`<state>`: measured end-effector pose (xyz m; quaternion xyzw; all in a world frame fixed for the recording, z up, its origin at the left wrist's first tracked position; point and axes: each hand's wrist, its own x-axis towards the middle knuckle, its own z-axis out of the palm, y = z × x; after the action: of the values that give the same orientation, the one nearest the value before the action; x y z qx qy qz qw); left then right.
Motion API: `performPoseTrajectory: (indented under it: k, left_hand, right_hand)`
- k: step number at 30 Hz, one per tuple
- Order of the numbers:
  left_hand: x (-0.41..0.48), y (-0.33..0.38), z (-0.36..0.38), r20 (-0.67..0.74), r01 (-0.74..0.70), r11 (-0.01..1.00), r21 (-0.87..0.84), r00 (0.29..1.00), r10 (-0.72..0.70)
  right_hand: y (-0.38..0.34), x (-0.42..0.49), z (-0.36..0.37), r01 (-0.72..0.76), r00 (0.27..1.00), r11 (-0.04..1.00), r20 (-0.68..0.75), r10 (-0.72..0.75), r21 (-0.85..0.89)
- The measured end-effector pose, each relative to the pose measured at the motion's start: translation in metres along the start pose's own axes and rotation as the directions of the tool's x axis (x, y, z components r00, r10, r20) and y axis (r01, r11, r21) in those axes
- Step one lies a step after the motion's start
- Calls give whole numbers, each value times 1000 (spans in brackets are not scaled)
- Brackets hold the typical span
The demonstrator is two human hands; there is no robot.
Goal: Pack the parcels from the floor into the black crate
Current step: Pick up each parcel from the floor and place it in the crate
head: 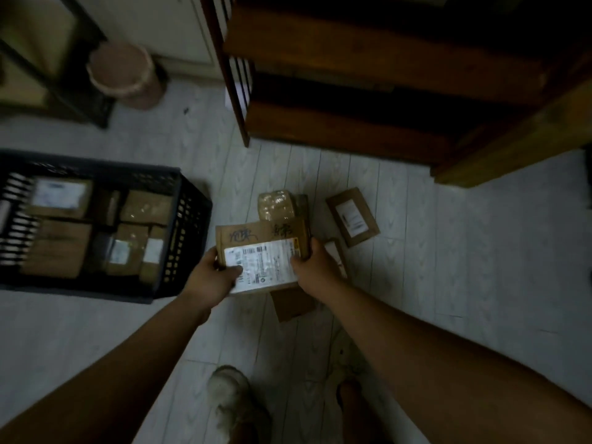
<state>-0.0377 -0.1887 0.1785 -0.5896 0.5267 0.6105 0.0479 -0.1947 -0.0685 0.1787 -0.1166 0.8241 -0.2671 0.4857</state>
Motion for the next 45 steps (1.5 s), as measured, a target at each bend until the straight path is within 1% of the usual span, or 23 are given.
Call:
performPoseTrajectory:
  k: [3, 5, 8, 11, 15, 18, 22, 24, 27, 29, 32, 34, 37, 39, 41, 45]
  left_hand:
    - [-74, 46, -54, -23, -33, 999, 1, 999, 33]
    - [-124, 66, -82, -28, -63, 998, 5, 998, 63]
    - [-186, 94, -117, -32, -164, 986, 7, 986, 164]
    - [-239, 123, -144, -57, -293, 956, -30, 955, 291]
    - [-300, 157, -171, -156, -458, 883, -102, 884, 440]
    - [-344, 174, -183, -260, -568, 809, -151, 812, 522]
    - [-397, 190, -193, -347, -692, 703, -165, 708, 615]
    - [-416, 194, -200, -359, -735, 660, -156, 664, 655]
    - [-437, 194, -215, -338, -766, 619, -176, 637, 692]
    - [-442, 193, -228, -325, -787, 592, -176, 614, 719]
    - [-442, 190, -251, -307, -805, 567, -175, 592, 745]
    - [-439, 184, -274, -263, -807, 565, -175, 591, 763]
    - [-429, 169, -319, -159, -786, 587, -192, 615, 772]
    - [-419, 156, -358, -125, -770, 607, -194, 634, 764]
    - [-411, 145, -398, -117, -756, 623, -199, 650, 751]
    - [-392, 125, -465, -88, -752, 640, -156, 656, 749]
  right_hand:
    - [-61, -79, -8, 28, 999, 999, 19, -29, 30]
    - [-89, -130, -12, 50, 999, 993, 17, -52, 110]
    - [-126, -192, -21, 124, 992, 982, -25, -122, 142]
    - [-160, -247, -35, 257, 964, 955, -115, -241, 147]
    - [-200, -314, -59, 459, 883, 873, -193, -427, 167]
    - [-224, -355, -74, 573, 814, 801, -242, -528, 177]
    - [-247, -399, -86, 688, 721, 700, -285, -631, 190]
    - [-254, -417, -89, 725, 686, 658, -298, -663, 204]
    - [-262, -440, -90, 773, 632, 603, -336, -699, 198]
    - [-269, -450, -87, 790, 610, 580, -348, -712, 199]
    - [-281, -459, -71, 810, 583, 559, -356, -730, 178]
    - [-292, -461, -52, 815, 575, 552, -362, -734, 175]
    - [-310, -461, -6, 814, 577, 553, -349, -738, 178]
    - [-322, -460, 32, 817, 574, 550, -342, -744, 175]
    - [-338, -462, 72, 810, 582, 565, -327, -744, 158]
    - [-359, -459, 138, 772, 632, 612, -307, -711, 172]
